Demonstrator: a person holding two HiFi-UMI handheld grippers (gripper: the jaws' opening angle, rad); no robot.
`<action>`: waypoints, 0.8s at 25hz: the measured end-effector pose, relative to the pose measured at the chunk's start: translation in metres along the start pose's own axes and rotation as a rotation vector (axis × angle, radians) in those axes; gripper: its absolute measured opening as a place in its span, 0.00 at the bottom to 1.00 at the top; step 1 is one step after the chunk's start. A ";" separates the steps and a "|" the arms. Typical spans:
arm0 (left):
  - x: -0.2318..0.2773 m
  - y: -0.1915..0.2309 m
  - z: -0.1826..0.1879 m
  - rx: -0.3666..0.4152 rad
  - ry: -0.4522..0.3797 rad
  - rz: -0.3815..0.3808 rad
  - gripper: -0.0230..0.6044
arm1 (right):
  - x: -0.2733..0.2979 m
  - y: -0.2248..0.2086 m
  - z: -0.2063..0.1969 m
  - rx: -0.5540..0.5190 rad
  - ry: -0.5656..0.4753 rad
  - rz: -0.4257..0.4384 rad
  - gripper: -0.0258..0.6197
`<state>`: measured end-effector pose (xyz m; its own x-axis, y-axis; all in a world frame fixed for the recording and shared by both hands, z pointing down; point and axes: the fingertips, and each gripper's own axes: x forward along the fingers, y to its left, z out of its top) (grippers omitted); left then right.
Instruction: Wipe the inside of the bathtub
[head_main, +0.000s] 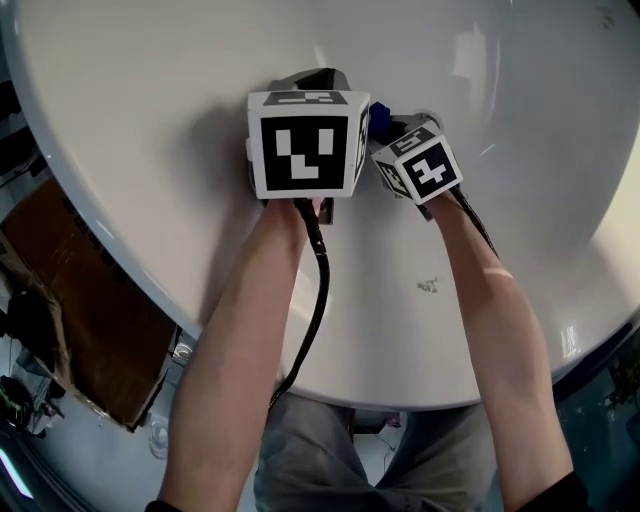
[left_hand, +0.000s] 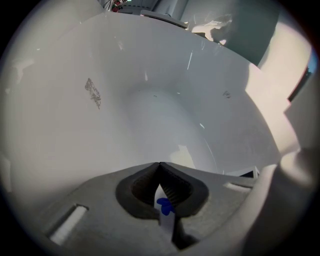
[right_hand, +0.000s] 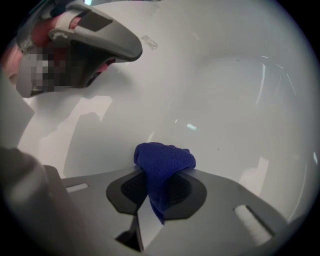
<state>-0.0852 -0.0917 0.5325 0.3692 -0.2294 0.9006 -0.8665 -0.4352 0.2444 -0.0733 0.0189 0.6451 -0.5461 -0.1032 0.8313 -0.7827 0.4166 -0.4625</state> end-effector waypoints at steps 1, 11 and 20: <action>0.000 0.001 0.000 -0.001 0.002 0.003 0.04 | 0.003 0.001 0.000 -0.007 0.007 0.003 0.14; 0.000 0.000 -0.003 0.022 0.013 0.014 0.04 | 0.025 0.024 -0.010 -0.085 0.102 0.063 0.14; -0.012 0.000 -0.005 0.007 0.021 0.013 0.04 | 0.021 0.037 -0.023 -0.143 0.149 0.083 0.14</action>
<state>-0.0912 -0.0847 0.5233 0.3508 -0.2167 0.9110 -0.8688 -0.4384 0.2302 -0.1074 0.0530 0.6527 -0.5484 0.0672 0.8335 -0.6806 0.5432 -0.4916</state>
